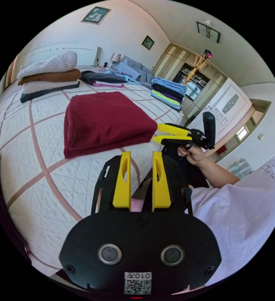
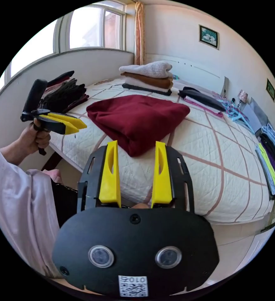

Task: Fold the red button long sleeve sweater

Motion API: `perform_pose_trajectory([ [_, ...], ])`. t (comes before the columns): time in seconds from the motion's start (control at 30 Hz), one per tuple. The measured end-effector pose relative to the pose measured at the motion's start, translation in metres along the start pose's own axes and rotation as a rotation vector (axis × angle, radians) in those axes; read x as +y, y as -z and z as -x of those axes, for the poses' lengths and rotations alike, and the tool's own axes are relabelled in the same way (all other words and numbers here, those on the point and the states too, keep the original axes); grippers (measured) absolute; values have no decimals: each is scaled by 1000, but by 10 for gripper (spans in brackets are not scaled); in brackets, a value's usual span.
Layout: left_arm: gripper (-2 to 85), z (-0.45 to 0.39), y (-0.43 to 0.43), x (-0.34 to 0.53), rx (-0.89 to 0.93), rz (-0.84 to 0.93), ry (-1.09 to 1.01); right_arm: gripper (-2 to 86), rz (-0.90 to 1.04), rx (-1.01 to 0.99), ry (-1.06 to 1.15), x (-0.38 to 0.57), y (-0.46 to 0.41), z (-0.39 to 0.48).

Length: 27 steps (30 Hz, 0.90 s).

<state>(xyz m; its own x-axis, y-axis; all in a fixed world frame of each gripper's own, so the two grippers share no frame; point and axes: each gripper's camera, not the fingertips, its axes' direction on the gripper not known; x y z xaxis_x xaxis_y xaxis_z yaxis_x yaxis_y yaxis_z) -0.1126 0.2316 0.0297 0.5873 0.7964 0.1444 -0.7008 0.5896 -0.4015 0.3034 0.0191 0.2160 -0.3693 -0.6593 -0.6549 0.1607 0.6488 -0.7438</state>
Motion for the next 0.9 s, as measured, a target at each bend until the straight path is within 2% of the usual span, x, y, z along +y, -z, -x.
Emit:
perform_pose_trajectory([
  [0.13, 119, -24, -11, -6, -89, 13, -160, 150, 19, 17, -47, -7, -4, -6],
  [0.2, 129, -16, -17, -10, -42, 36, -108, 143, 9, -24, -87, -15, 0, -13],
  [0.27, 143, 7, -19, -6, 50, 19, 38, 140, 21, -27, -91, -22, 1, -15],
  [0.4, 155, 33, -9, 6, 54, -32, 166, 137, 77, 45, -52, -33, -6, -12],
  [0.57, 164, 68, -9, 20, 258, -77, 335, 111, 104, -65, -113, -47, -10, -26],
  [0.7, 171, 80, -18, 28, 381, -88, 398, 81, 106, -178, -203, -60, 8, -44],
  [0.9, 194, 100, -13, 37, 496, -199, 481, 71, 149, -218, -228, -84, 27, -47],
])
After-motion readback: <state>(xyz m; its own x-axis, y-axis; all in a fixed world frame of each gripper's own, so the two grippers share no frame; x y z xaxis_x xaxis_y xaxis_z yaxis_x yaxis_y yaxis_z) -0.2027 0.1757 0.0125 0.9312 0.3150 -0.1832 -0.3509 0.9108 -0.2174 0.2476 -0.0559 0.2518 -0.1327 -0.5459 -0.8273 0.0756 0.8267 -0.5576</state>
